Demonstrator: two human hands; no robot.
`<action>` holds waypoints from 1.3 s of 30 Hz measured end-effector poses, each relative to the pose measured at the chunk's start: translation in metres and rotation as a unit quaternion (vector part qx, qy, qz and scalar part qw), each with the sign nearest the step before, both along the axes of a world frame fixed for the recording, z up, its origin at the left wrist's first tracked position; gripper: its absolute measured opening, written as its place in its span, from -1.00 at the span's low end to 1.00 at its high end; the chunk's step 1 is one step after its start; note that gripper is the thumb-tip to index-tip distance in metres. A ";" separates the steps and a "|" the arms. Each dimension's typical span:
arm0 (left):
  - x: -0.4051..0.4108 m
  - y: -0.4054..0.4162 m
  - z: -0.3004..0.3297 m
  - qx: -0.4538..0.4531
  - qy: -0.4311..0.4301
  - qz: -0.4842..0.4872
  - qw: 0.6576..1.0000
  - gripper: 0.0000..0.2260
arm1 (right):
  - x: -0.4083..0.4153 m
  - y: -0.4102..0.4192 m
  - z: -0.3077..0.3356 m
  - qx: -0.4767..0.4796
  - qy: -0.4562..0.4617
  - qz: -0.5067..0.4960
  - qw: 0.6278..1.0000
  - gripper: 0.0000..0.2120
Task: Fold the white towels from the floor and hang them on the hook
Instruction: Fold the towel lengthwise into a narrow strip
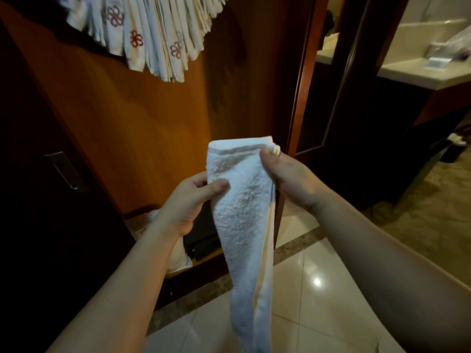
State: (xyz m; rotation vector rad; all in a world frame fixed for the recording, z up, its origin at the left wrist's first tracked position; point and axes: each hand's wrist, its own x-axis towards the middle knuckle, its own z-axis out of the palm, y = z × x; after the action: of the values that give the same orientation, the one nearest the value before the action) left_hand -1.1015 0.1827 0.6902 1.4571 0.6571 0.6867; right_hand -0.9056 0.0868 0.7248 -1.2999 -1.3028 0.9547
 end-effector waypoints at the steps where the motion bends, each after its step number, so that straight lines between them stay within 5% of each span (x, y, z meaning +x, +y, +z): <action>1: 0.002 0.000 0.004 -0.004 -0.016 -0.010 1.000 -0.49 | 0.003 0.001 0.006 0.007 0.023 0.002 1.000 -0.49; 8: 0.020 -0.015 0.049 -0.004 -0.005 -0.059 0.998 -0.73 | 0.020 0.014 0.030 0.028 0.208 0.035 0.977 -0.46; 12: 0.030 -0.009 0.079 -0.088 -0.082 -0.040 0.992 -0.70 | 0.032 0.026 0.006 -0.046 0.311 0.021 0.949 -0.35; 17: 0.042 0.013 0.118 -0.113 -0.088 0.006 0.990 -0.56 | 0.028 0.035 -0.060 -0.152 0.241 0.019 0.958 -0.63; 23: 0.037 0.047 0.145 -0.098 -0.017 0.121 0.988 -0.71 | 0.028 0.040 -0.075 -0.151 0.282 0.045 0.946 -0.26; 27: 0.029 0.059 0.151 -0.103 -0.035 0.170 0.980 -0.76 | 0.008 0.039 -0.072 -0.094 0.196 -0.005 0.976 -0.18; 33: 0.026 0.062 0.159 -0.104 -0.079 0.196 0.972 -0.76 | -0.024 0.034 -0.062 0.013 0.049 -0.042 0.998 -0.61; 39: 0.024 0.058 0.166 -0.082 -0.093 0.175 0.977 -0.78 | -0.041 0.037 -0.056 0.055 0.030 -0.086 0.994 -0.68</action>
State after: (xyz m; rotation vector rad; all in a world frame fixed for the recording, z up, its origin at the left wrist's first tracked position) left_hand -1.0771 0.2408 0.8561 1.1193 0.8137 1.0054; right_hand -0.9470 0.1240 0.6690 -1.2658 -1.1607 0.7847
